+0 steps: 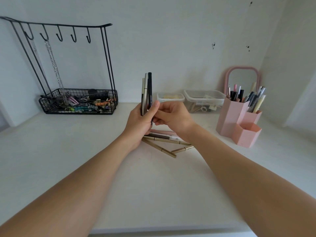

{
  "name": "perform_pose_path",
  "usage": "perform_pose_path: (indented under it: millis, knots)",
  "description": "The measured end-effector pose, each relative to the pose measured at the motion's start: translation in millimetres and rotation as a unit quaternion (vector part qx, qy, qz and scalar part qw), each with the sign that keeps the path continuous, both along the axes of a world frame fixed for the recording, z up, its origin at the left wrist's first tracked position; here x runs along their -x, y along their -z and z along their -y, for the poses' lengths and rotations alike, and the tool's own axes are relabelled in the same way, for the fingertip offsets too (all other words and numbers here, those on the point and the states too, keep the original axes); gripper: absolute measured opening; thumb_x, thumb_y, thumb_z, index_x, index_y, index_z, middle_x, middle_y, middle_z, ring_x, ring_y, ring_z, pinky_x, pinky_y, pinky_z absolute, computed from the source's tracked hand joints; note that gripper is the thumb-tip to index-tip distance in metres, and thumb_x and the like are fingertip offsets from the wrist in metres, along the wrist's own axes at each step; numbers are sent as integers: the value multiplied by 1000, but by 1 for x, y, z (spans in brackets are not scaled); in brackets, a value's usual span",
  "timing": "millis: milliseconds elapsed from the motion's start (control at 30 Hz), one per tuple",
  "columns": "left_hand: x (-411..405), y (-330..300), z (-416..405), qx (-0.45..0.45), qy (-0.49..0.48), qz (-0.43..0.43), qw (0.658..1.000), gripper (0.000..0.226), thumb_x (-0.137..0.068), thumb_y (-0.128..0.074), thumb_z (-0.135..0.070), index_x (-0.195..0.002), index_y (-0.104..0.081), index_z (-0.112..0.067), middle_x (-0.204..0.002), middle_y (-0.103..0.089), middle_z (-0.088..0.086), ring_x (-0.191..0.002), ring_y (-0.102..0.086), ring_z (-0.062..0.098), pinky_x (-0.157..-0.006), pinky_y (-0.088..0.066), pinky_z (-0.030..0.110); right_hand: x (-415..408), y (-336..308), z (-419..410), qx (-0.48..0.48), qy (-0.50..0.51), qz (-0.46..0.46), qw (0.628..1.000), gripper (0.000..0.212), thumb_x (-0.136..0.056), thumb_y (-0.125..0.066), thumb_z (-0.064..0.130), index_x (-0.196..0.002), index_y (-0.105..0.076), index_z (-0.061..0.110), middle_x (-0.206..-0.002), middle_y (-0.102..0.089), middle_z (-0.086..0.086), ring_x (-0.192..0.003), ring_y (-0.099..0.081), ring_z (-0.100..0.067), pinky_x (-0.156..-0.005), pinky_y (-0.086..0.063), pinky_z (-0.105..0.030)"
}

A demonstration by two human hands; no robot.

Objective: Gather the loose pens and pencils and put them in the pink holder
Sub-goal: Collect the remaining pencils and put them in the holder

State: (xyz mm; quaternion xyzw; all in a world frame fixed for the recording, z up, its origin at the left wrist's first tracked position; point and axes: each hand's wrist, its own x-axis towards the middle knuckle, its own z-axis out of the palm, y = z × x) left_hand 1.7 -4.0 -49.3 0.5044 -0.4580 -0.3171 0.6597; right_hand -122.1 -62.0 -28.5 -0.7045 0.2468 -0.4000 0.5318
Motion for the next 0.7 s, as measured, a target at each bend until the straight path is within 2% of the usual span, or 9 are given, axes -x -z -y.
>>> perform_pose_path:
  millis: [233,300,367,400,467,567,700]
  knots:
    - [2,0,2,-30,-12,11,999,26,-99,-59,-39,-93,-55,-14,-57,-38,-1,-42,-30,11,-39,-22,21,3,-3,-7,-4,-20,-11,1000,9,-87,-69,-4,-95,-73,-9,-81,-73,-21,-71,-73,-25,-73,-61,-28]
    - [1,-1,2,-32,-38,16,999,23,-102,-54,-35,-91,-55,-15,-56,-46,1,-40,-40,14,-38,-26,21,5,-5,-7,-4,-38,-21,999,9,-85,-71,-5,-94,-73,-8,-81,-73,-23,-70,-72,-28,-75,-61,-30]
    - [-1,-3,1,-20,-56,17,998,18,-103,-52,-29,-91,-53,-16,-58,-53,1,-43,-52,17,-37,-29,21,7,-8,-2,33,18,-50,998,9,-85,-74,1,-93,-74,-3,-76,-73,-14,-66,-69,-19,-67,-60,-28]
    - [-2,-4,1,-15,-60,11,998,16,-104,-52,-28,-91,-51,-18,-59,-53,0,-43,-52,17,-37,-29,21,9,-9,4,73,68,-80,992,9,-84,-75,7,-91,-76,2,-73,-72,-7,-63,-66,-12,-62,-57,-25]
    - [-5,-5,1,-13,-65,-6,998,19,-104,-54,-28,-88,-47,-20,-57,-45,-3,-43,-41,13,-37,-25,20,16,-10,17,171,132,-176,960,6,-82,-77,16,-84,-78,11,-73,-71,3,-60,-61,-3,-61,-50,-19]
    - [-8,-5,1,-13,-69,-32,997,28,-102,-59,-30,-81,-42,-23,-53,-35,-8,-43,-27,9,-38,-20,20,30,-9,31,238,94,-320,912,5,-80,-77,19,-81,-80,15,-80,-75,7,-73,-65,-3,-69,-48,-19]
    - [-10,-6,-1,-28,-73,-40,996,36,-100,-61,-35,-75,-38,-24,-49,-34,-11,-39,-26,7,-38,-19,20,47,-15,34,241,38,-404,881,7,-82,-76,20,-88,-80,18,-87,-75,11,-84,-68,-4,-77,-50,-18]
